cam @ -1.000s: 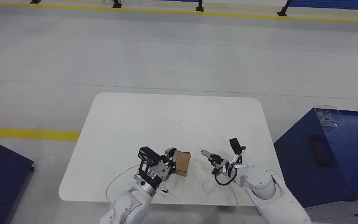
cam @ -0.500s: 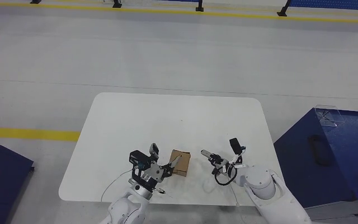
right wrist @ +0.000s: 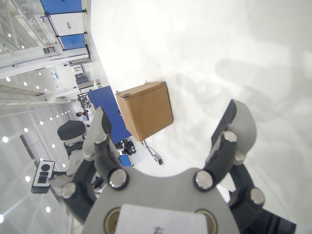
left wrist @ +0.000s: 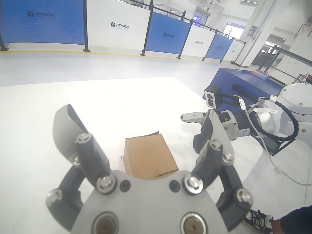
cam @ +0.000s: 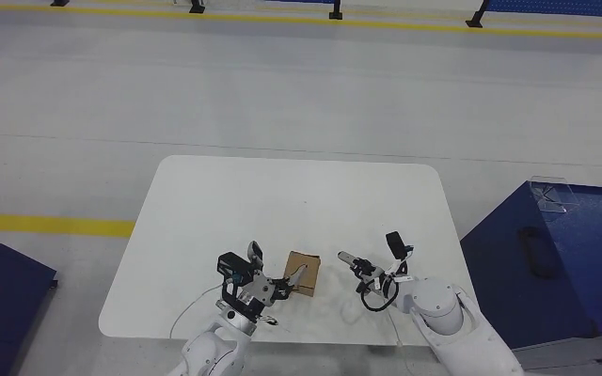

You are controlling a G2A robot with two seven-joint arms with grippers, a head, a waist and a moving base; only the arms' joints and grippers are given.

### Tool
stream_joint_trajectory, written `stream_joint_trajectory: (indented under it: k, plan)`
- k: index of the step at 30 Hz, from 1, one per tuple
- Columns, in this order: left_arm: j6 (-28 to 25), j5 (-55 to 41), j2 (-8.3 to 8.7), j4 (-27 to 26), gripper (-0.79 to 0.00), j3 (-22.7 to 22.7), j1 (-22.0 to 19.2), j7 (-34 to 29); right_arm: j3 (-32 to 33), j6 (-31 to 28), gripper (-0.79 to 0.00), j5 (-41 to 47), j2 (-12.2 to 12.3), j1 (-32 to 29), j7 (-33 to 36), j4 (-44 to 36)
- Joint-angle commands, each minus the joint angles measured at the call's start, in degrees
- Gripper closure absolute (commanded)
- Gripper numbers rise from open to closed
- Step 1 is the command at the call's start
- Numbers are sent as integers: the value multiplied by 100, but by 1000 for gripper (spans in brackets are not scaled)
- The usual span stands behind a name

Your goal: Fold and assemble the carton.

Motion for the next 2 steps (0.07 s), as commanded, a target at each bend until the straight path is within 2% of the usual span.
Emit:
stream_joint_trajectory:
  k: [1, 2]
  plan:
    - [0, 0, 0, 0, -784, 0, 0, 0, 0, 0, -784, 0, 0, 0, 0, 0]
    - [0, 0, 0, 0, -784, 0, 0, 0, 0, 0, -784, 0, 0, 0, 0, 0]
